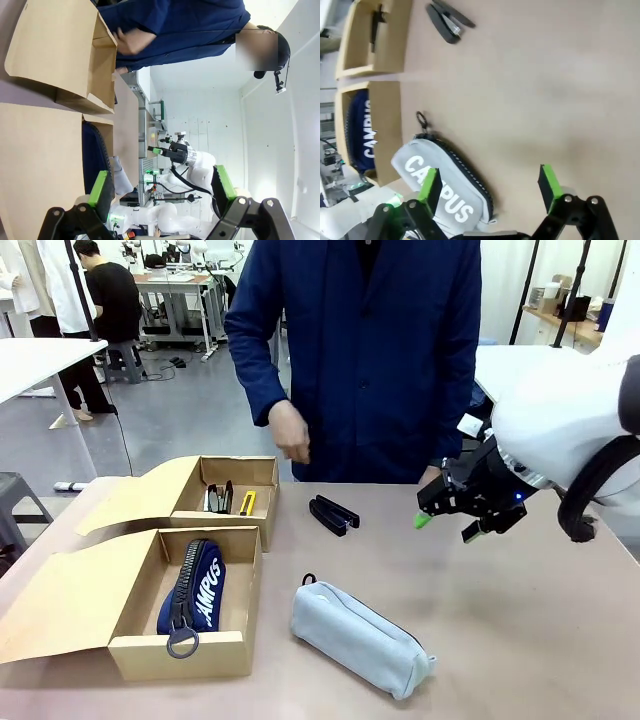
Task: Place items inside the box.
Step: Pick up a Pencil pouch or Stapler and place it inside the Mailer Box closest to the robot.
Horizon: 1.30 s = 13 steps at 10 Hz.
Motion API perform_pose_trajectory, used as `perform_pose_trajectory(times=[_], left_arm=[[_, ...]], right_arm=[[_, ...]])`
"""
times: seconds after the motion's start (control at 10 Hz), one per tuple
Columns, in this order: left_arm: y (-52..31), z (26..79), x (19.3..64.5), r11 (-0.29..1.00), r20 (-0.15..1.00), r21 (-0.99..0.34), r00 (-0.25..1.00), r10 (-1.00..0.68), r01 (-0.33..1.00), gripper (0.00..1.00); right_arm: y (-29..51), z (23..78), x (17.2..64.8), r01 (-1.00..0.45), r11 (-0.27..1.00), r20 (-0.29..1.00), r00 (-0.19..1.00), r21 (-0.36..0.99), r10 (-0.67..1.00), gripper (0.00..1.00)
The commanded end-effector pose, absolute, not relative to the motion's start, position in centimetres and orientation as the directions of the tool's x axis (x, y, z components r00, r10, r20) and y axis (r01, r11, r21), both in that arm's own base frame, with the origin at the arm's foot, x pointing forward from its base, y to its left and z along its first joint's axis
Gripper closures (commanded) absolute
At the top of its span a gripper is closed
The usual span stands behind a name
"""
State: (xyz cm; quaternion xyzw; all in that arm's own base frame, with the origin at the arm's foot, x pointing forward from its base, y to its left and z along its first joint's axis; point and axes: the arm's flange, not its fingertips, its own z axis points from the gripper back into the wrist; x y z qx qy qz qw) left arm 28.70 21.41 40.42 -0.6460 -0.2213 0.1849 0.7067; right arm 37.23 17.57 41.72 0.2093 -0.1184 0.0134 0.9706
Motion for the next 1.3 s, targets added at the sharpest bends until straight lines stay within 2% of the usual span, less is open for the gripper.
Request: perform_pose_trajectory(times=[0.0,0.1,0.2,0.3,0.6,0.9,1.2], left_arm=[[21.3,40.4,28.6,0.092,0.091,-0.995,0.832,0.547,0.048,0.00],[21.3,40.4,28.6,0.092,0.091,-0.995,0.832,0.547,0.048,0.00],[21.3,40.4,28.6,0.092,0.091,-0.995,0.832,0.547,0.048,0.00],[21.3,40.4,28.6,0.092,0.091,-0.995,0.832,0.547,0.048,0.00],[21.3,40.4,28.6,0.092,0.091,-0.995,0.832,0.547,0.048,0.00],[21.3,40.4,28.6,0.092,0.091,-0.995,0.832,0.547,0.048,0.00],[21.3,40.4,28.6,0.092,0.091,-0.995,0.832,0.547,0.048,0.00]], right_arm=[[16.6,41.2,39.4,0.048,0.934,0.133,0.986,0.353,-0.101,0.00],[11.9,41.9,40.5,0.063,0.877,0.099,0.987,0.477,-0.126,0.00],[5.9,42.5,41.5,0.045,0.834,0.089,0.990,0.549,-0.112,0.00],[-0.3,42.1,41.4,0.106,0.792,0.079,0.978,0.601,-0.191,0.00],[-10.5,38.2,37.5,0.156,0.682,0.048,0.962,0.715,-0.270,0.00],[-11.7,34.9,36.5,0.216,0.606,0.005,0.940,0.766,-0.341,0.00],[-9.8,34.9,37.7,0.211,0.608,-0.028,0.955,0.765,-0.296,0.00]])
